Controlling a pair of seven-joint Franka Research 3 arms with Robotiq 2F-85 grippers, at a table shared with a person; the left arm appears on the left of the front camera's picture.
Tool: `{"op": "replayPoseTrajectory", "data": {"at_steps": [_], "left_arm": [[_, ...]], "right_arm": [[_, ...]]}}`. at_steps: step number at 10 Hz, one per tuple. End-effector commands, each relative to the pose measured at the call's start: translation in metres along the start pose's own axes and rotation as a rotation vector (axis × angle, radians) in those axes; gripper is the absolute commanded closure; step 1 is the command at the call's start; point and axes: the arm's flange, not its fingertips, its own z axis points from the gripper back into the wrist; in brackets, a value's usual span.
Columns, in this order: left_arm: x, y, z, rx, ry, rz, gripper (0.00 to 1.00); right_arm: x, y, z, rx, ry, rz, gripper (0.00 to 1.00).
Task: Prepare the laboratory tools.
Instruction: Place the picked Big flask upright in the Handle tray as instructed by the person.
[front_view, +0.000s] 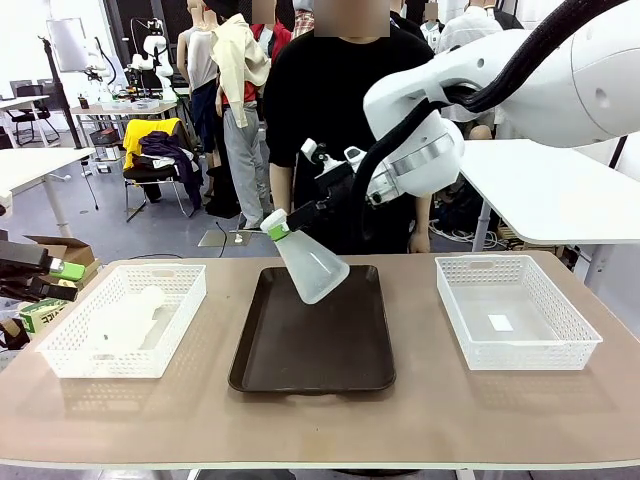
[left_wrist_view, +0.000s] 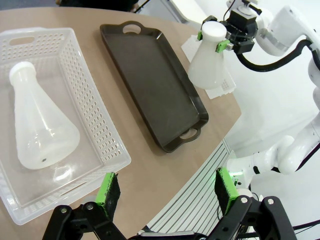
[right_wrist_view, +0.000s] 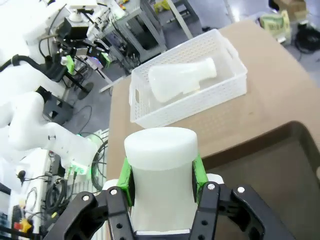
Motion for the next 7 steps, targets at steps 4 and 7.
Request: {"op": "replayPoseTrajectory", "data": {"at_steps": [4,7], "left_arm": [[-0.0005,0.0018,0.0003,-0.019,-0.019,-0.019,0.00],[-0.0005,0.0018,0.0003,-0.019,-0.019,-0.019,0.00]], "right_arm": [[-0.0134,-0.0163,0.0094,0.005,-0.053,0.109,1.00],[-0.0134,-0.0163,0.0094,0.005,-0.053,0.109,1.00]]}}
